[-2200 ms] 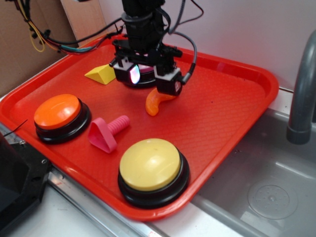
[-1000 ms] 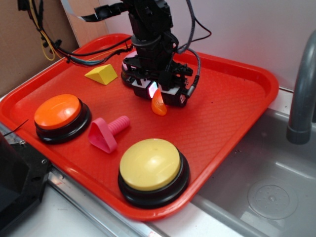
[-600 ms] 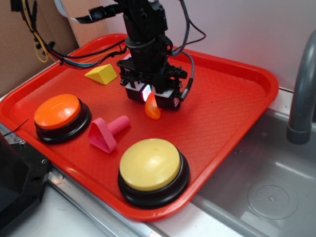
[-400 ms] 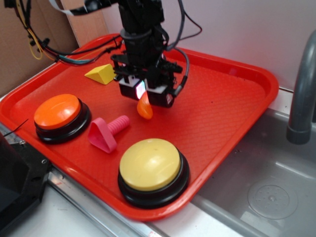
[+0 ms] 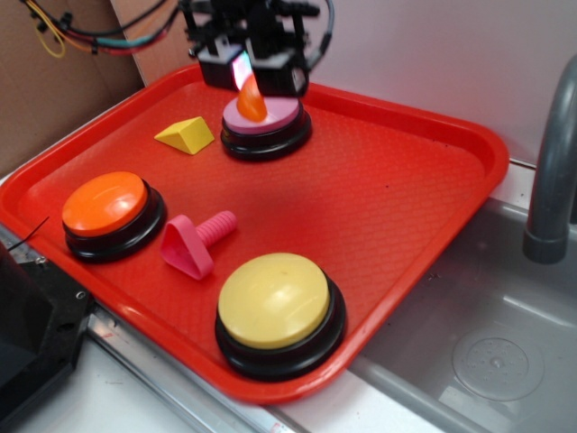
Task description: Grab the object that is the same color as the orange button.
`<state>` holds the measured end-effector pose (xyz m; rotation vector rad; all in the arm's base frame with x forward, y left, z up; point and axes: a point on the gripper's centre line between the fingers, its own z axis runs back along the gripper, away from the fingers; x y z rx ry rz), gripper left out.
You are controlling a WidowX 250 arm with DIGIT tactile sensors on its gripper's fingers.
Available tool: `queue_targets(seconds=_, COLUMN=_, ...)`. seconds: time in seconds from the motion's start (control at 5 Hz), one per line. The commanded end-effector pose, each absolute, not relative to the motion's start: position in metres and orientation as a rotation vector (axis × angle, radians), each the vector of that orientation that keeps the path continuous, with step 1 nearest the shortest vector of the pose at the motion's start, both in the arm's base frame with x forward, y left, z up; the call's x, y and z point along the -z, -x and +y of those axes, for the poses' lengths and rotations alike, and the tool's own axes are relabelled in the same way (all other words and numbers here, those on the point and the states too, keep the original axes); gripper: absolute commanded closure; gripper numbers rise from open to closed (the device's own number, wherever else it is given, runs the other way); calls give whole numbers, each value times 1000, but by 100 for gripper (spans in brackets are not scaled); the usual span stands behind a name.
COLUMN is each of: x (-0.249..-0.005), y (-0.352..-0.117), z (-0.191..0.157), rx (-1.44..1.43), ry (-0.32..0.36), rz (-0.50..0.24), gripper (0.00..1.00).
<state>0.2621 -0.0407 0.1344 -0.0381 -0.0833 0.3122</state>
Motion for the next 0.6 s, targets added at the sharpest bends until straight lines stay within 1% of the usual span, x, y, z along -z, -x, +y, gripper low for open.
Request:
queue_targets(seconds=0.0, x=-211, y=-247, z=-3, rx=-385, ry=73, rz=-215, gripper=100)
queue_targets(seconds=0.2, x=-211, y=-241, z=-2, rx=-362, ry=100, rz=-231, gripper=100)
queue_targets(seconds=0.4, x=-205, y=-237, z=-3, rx=-366, ry=51, rz=-184, gripper=100)
